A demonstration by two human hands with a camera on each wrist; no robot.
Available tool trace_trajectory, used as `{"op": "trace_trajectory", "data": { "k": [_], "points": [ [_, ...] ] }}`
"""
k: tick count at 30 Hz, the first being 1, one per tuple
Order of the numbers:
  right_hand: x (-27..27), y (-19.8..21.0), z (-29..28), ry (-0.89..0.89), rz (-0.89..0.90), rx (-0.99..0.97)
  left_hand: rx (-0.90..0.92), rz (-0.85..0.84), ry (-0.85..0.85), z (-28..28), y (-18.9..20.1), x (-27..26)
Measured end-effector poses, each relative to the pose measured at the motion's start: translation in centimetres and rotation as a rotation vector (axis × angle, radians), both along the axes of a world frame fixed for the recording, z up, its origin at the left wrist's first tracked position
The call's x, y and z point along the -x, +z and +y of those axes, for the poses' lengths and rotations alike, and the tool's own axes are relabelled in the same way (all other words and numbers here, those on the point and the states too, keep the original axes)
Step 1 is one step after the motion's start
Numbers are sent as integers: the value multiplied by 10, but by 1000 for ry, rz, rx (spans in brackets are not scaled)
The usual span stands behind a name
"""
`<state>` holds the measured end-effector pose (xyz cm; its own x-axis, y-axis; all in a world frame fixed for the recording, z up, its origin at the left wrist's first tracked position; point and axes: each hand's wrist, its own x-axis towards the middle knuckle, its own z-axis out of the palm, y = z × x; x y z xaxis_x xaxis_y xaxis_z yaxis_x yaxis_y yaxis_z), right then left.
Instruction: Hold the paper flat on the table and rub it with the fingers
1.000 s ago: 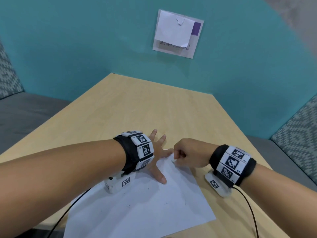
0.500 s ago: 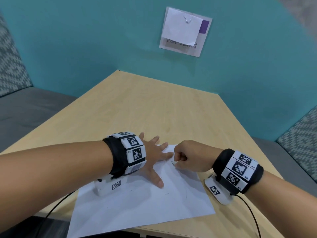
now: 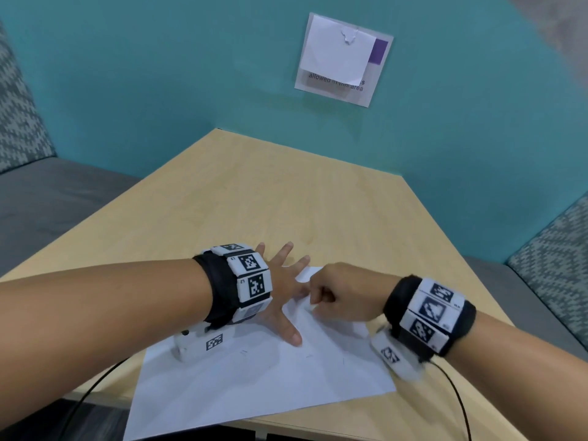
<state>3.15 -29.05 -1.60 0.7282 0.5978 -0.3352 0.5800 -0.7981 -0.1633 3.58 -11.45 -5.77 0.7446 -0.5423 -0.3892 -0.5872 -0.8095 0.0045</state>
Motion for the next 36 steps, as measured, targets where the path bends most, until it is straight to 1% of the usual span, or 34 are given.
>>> {"op": "trace_trajectory", "data": {
  "k": [2, 4, 6, 7, 10, 11, 15, 19, 20, 23, 24, 28, 30, 32, 33, 36],
  "points": [
    [-9, 4, -5, -68, -36, -11, -29, -15, -7, -1, -2, -1],
    [-2, -2, 0, -22, -10, -22, -10, -12, 7, -1, -1, 1],
    [9, -5, 7, 36, 51, -27, 20, 4, 20, -1, 3, 2],
    [6, -5, 7, 30, 49, -20, 24, 10, 22, -1, 4, 2],
    [-10, 3, 0, -64, -10, -20, -28, 3, 20, -3, 3, 0],
    [-9, 1, 0, -65, -7, -20, -31, -9, 20, -3, 2, 0],
    [11, -5, 4, 39, 99, -44, 9, 6, 16, -1, 3, 1],
    [-9, 5, -14, -104, -21, -23, -67, -10, 20, -4, 3, -1],
    [-6, 3, -14, -92, -21, -26, -67, -12, 23, -4, 2, -2],
    [19, -4, -5, 18, 66, -41, -55, -15, 18, -2, -2, -5],
    [20, -4, -6, 24, 71, -40, -55, -17, 18, -2, -3, -7],
    [0, 2, -18, -86, -11, -34, -69, -15, 29, -4, -3, -7],
    [7, -3, -15, -49, 10, -38, -63, -13, 29, -3, -3, -7],
    [20, -6, -10, 6, 72, -37, -61, -7, 27, -2, -3, -7],
    [18, -4, -11, 5, 76, -34, -63, -5, 29, -2, -2, -8],
    [-3, 4, -21, -104, -6, -29, -88, 1, 35, -3, 1, -7]
  ]
}}
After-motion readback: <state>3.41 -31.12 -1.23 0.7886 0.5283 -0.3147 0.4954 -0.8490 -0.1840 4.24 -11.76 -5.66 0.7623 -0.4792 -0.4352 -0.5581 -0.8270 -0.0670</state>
